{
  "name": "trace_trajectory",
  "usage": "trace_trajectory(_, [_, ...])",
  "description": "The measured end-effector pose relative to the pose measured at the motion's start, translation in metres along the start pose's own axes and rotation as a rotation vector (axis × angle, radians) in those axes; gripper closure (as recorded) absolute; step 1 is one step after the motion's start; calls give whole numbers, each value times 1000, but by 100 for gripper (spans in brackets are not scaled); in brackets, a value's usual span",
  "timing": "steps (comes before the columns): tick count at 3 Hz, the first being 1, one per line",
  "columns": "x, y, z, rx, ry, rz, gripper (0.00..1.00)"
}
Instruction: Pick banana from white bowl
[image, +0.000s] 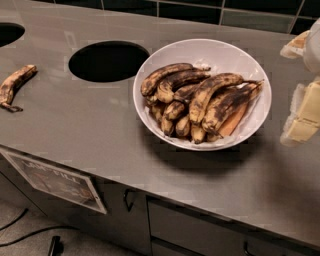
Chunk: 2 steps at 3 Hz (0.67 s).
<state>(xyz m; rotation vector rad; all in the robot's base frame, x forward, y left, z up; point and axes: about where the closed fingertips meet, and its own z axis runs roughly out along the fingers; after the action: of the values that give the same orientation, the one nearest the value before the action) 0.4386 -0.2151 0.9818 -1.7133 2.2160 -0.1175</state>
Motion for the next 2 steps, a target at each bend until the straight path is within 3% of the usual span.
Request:
trace_trajectory(1, [0,0,0,0,0,-1,0])
trace_trajectory(2, [-23,-7,5,-17,26,-92,0])
